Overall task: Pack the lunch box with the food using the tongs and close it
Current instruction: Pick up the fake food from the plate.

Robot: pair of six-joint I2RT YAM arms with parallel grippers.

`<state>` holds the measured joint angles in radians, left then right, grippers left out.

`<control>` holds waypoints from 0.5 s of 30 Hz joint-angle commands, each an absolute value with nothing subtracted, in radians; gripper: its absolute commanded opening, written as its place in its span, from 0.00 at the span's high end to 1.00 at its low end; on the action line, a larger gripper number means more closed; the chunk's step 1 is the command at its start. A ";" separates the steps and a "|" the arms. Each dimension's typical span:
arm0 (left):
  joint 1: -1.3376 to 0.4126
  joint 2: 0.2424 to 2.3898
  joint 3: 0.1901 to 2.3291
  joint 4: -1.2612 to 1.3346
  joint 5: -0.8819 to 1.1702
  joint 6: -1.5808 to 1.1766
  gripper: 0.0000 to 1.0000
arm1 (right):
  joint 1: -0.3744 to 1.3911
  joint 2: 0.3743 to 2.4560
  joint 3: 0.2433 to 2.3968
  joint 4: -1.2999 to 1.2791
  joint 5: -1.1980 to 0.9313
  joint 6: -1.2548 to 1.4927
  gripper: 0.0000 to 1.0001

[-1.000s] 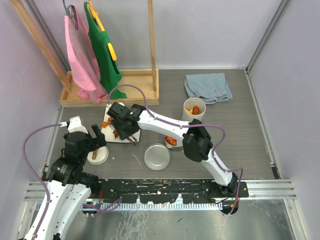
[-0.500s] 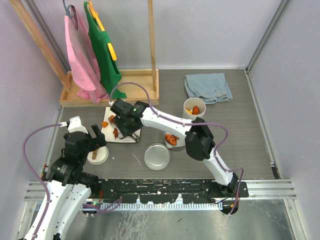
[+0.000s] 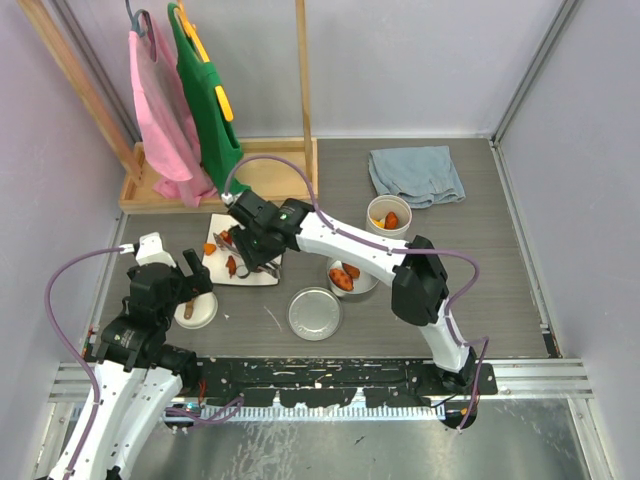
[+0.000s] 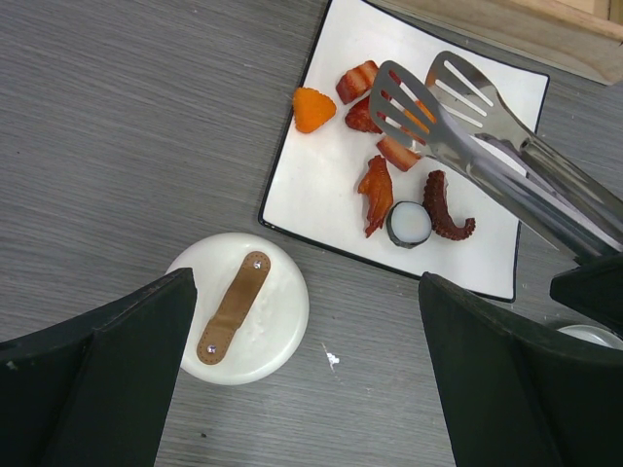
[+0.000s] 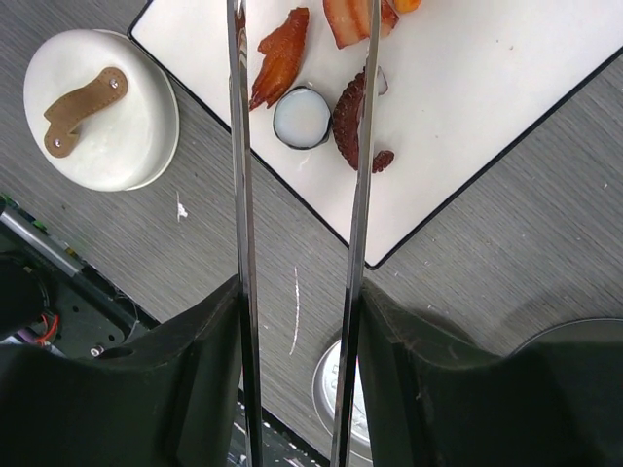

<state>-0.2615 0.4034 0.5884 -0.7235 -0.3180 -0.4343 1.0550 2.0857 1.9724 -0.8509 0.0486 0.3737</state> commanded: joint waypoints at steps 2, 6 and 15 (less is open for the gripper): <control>-0.256 0.403 0.606 -0.699 -0.316 -0.437 0.02 | 1.050 2.077 2.029 -0.804 0.038 0.383 0.49; -0.257 0.402 0.607 -0.698 -0.317 -0.438 0.02 | 1.049 2.131 2.091 -0.850 0.056 0.381 0.49; -0.258 0.402 0.607 -0.700 -0.319 -0.438 0.02 | 1.051 2.177 2.102 -0.871 0.039 0.403 0.49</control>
<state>-0.2615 0.4034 0.5884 -0.7235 -0.3180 -0.4343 1.0515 2.1773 2.0556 -0.8677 0.0391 0.3851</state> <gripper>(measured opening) 0.980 0.516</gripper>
